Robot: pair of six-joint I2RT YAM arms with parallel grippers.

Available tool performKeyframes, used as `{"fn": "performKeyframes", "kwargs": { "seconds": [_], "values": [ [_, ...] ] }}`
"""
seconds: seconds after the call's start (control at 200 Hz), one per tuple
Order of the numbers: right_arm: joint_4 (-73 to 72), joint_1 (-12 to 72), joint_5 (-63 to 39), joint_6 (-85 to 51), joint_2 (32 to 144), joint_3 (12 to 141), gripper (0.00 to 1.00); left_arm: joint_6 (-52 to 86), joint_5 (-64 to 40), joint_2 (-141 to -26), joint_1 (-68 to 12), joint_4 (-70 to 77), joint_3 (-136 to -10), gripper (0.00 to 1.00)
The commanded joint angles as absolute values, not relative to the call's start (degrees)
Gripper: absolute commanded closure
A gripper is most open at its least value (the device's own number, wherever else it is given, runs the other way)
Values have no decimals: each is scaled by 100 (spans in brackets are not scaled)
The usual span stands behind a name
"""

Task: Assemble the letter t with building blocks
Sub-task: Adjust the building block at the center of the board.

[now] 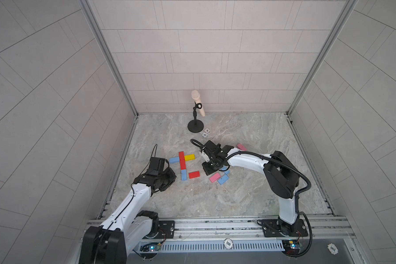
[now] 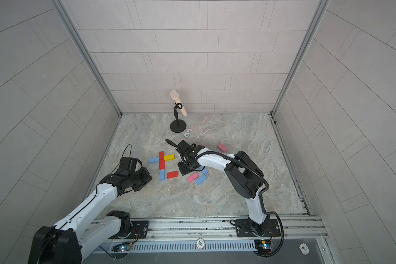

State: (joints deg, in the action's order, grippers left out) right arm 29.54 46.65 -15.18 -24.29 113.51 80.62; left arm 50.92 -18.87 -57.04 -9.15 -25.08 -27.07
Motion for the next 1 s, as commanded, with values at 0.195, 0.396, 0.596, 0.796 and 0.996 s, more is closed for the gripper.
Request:
{"fn": "performKeyframes", "kwargs": {
  "seconds": [0.195,0.396,0.596,0.796,0.996],
  "values": [
    [2839,4859,-1573,-2705,11604,8234,100,4802,-2001,-6209,-940,-2233,-2623,100],
    [2891,4913,-1556,-2710,11706,8364,100,4694,-2144,-6671,-967,-2059,-2715,100],
    [2961,4983,-1548,-2709,11821,8494,100,4641,-2188,-6993,-1010,-1892,-2750,100],
    [2971,5010,-1551,-2720,11858,8552,100,4573,-2196,-7229,-1043,-1748,-2776,100],
    [2996,5019,-1556,-2742,11909,8639,100,4505,-2206,-7459,-1064,-1696,-2869,100]
  ]
}}
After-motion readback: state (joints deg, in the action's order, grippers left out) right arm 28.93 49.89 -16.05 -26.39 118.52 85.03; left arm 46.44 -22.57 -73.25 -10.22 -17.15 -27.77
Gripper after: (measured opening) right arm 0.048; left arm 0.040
